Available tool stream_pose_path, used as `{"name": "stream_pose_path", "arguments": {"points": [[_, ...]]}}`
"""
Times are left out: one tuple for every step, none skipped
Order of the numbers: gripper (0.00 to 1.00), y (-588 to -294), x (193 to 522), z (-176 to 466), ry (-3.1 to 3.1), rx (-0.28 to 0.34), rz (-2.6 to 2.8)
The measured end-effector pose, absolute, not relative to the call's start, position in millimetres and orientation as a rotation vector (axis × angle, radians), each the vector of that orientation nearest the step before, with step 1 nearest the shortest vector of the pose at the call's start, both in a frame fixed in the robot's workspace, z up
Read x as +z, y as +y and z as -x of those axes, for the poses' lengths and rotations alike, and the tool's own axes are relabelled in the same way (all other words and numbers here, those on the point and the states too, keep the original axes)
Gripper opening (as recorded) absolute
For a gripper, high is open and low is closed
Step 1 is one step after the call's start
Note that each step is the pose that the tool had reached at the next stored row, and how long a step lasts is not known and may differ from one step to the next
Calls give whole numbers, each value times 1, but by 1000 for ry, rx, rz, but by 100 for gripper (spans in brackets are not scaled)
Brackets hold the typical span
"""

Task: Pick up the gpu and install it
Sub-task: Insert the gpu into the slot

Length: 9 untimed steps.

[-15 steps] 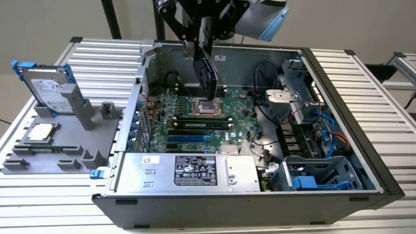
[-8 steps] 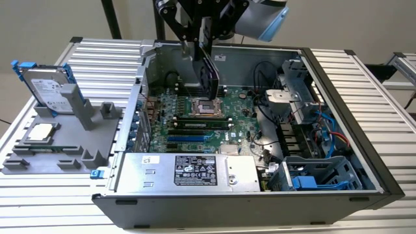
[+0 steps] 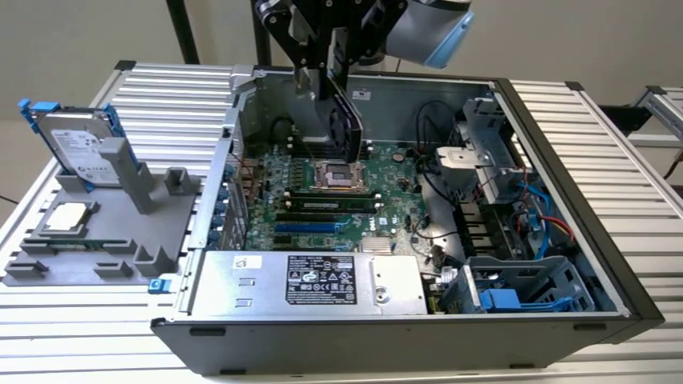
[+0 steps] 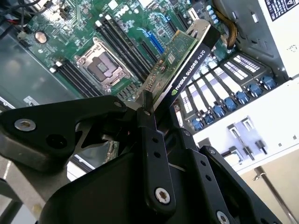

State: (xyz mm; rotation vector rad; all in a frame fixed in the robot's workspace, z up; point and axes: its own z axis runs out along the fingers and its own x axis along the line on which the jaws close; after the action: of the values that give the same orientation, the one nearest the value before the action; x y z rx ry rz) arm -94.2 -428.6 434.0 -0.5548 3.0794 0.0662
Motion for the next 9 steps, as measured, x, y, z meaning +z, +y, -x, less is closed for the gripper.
{"name": "stream_pose_path", "arguments": {"points": [[0,-429,434,94,3078,66,564],[0,-429,434,94,3076,66,572],[0,-429,434,94,3075,66,580],[0,-429,434,94,3073,66,589],[0,-429,434,94,3072,67,598],[0,-429,434,94,3070,67,605],[0,-429,434,94,3069,67,614],[0,-429,434,94,3067,67,623],[0,-429,434,94,3066,67,631]]}}
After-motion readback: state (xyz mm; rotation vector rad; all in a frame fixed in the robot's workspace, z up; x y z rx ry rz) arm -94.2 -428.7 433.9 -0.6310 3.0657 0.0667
